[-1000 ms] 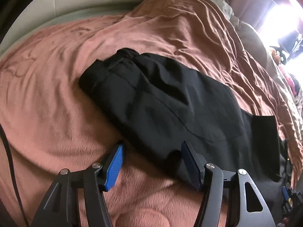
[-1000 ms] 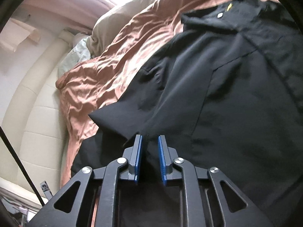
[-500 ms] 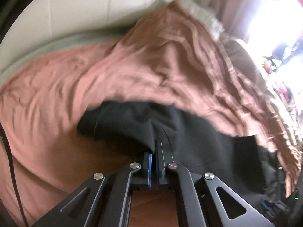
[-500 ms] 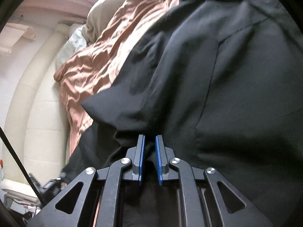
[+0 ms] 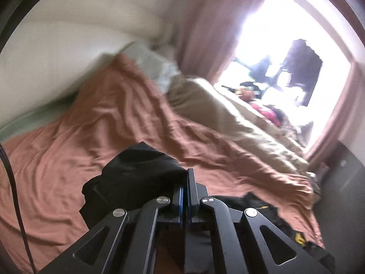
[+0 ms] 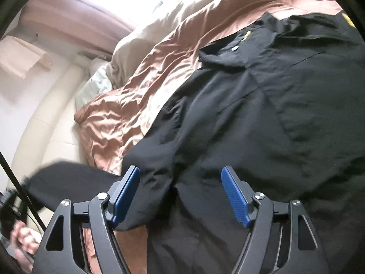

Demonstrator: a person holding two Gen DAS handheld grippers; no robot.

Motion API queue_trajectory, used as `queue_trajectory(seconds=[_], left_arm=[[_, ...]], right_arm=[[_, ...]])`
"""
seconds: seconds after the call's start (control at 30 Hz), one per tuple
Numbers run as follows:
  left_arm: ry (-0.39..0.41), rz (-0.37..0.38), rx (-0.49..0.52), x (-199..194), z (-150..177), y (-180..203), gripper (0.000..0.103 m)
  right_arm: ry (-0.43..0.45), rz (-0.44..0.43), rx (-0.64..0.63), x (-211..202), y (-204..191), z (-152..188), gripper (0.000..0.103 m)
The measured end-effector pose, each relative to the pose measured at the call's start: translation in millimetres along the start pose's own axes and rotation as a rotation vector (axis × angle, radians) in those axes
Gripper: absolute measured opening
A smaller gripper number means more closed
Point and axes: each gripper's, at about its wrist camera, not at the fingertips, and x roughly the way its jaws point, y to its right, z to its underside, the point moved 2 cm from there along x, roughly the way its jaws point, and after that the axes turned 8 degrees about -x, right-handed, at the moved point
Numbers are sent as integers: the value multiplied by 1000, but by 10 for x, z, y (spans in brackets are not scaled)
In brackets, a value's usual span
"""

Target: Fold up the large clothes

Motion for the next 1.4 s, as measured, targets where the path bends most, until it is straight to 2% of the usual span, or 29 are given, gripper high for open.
queue_trajectory(seconds=[0.17,0.3,0.57,0.83,1.17,1.2,1.27,1.3,1.33,1.4], left_arm=[[-3,119,124,-147,68,838,2],[-21,205,179,-187,181,1299,2],[-140,352,257,-9,659,2106,2],[-284,461,325,312,1318,2677,2],[-500,478,368,934,2253,2890,2],[-538,465,372,992,2334,2891,8],[-625,432,382,1086,2479,2870,35],[-673,414,382,1134,2549,2835,60],[-702,402,375,1160,2607,2780,76],[-723,393,359,1172,2642,2651,82]], right_arm=[[53,14,27,-473,137,66,73],[85,49,59,-871,341,184,73],[126,140,153,-1374,726,345,73],[163,160,269,-1559,1005,320,73],[217,166,375,-1696,1287,298,73],[225,179,392,-1725,1336,298,73],[234,191,421,-1761,1411,323,73],[237,192,433,-1776,1434,340,73],[242,189,446,-1792,1456,345,73],[247,196,459,-1810,1481,353,73]])
